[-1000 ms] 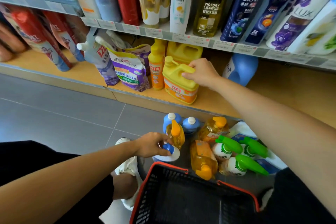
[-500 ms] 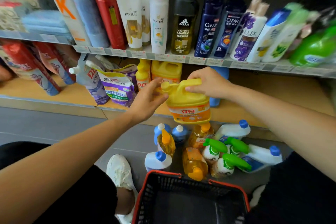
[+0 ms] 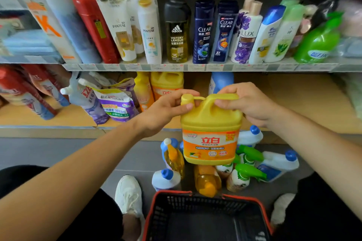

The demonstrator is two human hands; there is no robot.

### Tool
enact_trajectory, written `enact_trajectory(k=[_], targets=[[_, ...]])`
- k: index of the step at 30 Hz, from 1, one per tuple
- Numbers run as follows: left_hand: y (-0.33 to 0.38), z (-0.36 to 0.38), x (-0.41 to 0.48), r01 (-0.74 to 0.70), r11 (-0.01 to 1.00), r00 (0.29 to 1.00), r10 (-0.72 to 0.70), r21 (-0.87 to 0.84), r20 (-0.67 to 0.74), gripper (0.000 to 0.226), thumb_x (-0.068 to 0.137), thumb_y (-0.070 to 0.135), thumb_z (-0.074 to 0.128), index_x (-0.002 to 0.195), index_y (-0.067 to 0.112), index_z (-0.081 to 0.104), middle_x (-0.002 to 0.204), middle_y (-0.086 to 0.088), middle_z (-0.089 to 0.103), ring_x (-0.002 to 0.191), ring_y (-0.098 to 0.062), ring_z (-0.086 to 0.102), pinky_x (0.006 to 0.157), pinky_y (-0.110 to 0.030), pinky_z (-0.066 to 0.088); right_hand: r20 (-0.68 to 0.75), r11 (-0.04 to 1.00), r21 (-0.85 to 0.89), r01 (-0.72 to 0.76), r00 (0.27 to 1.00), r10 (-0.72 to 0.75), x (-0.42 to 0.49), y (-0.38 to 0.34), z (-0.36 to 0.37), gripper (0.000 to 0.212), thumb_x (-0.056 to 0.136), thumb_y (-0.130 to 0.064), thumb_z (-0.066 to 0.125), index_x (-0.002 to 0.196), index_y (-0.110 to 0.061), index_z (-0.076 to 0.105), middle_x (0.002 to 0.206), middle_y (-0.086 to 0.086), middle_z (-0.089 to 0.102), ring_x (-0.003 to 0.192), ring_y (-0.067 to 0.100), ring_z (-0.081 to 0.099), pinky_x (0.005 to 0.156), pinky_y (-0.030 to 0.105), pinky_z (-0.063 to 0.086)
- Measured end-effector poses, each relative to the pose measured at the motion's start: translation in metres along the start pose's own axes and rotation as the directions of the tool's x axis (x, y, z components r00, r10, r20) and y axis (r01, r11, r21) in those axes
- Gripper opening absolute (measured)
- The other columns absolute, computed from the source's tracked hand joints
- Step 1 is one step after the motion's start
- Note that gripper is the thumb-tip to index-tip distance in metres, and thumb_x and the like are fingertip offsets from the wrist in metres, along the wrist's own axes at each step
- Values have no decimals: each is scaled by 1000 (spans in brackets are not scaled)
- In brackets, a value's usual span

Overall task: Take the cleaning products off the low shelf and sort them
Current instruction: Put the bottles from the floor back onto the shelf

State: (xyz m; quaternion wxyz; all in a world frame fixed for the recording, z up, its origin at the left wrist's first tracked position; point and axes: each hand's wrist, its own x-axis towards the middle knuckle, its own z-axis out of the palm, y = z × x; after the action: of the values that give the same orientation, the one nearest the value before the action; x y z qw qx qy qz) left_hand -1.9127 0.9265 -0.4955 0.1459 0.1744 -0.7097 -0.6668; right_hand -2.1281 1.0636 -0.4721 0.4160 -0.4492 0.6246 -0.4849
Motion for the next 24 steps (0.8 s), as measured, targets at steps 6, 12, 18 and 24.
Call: enact_trajectory(k=[6,12,18,24], targets=[[2,4,0,11,991,999,-3,-134,54,42,97,32,51,137,19,55,115,3,68,119,-19,59,106,-42,45,71,994,109,-8,997,1,1,2,-11,32,66,-22,81,93,-7,74,87,10,72,82,20,66,79,36,48],[3,18,4,-98,994,992,94,-41,-86,28,99,29,53,124,19,61,112,-8,66,110,-21,61,97,-38,52,-22,992,123,23,1000,-20,-5,2,-2,32,66,-20,80,92,-5,71,90,19,67,86,29,59,82,43,43],[-1,20,5,-151,973,954,190,174,-232,31,91,33,62,122,26,66,116,-1,70,112,-14,65,92,-33,57,-142,997,-8,72,987,-72,-10,5,15,19,75,-16,84,87,-6,73,76,4,70,74,14,64,69,32,50],[-7,13,8,-218,826,933,334,519,-138,21,96,32,63,112,25,75,109,7,67,108,-15,62,88,-40,55,-179,978,-176,111,973,-143,-16,9,24,13,78,-18,85,85,-14,74,77,-3,70,73,8,62,67,28,47]])
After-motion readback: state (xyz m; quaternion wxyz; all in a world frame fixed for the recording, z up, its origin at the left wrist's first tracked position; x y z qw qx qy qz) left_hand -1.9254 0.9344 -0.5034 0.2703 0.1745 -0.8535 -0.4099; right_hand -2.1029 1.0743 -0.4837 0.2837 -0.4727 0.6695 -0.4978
